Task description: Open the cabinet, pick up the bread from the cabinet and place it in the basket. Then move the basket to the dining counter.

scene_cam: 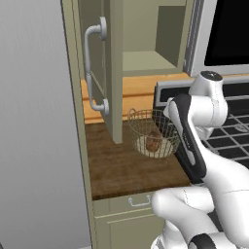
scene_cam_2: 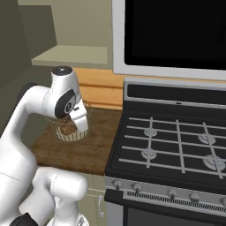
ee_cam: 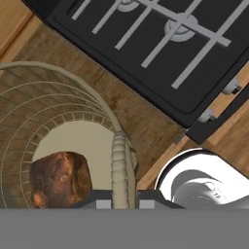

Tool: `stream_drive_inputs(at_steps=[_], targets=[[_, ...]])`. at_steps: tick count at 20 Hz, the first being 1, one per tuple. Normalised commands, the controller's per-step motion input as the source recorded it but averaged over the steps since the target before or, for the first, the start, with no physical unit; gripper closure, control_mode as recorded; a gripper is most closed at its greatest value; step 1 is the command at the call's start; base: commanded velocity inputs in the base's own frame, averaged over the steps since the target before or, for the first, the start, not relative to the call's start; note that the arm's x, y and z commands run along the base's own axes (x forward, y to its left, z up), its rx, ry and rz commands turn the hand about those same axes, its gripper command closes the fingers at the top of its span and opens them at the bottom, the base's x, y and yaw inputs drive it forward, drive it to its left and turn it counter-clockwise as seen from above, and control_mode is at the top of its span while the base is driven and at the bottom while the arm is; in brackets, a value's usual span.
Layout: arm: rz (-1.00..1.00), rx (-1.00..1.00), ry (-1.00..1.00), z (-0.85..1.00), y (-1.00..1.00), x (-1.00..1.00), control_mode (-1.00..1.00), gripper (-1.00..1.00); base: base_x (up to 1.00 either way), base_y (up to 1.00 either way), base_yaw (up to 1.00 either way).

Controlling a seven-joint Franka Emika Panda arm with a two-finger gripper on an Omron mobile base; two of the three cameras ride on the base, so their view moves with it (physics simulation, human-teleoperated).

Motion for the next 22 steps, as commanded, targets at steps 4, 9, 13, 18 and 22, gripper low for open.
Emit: stream_drive_inputs(at_steps=[4, 9, 13, 18, 22], targets=[[0.0, 0.0, 0.0, 0.15, 0.0, 0.0, -1.0, 1.0, 0.0, 0.0, 0.0], [0.0, 0.0, 0.0, 0.0, 0.0, 0.0, 1.0, 1.0, -0.64, -0.04, -0.07], [0.0, 0.0, 0.0, 0.0, 0.0, 0.0, 1.0, 1.0, -1.0, -0.36, -0.37], [0.0, 0.0, 0.0, 0.0, 0.0, 0.0, 1.0, 1.0, -0.71, -0.08, -0.81], [0.0, 0.0, 0.0, 0.0, 0.0, 0.0, 1.0, 1.0, -0.06, 0.0, -1.0]])
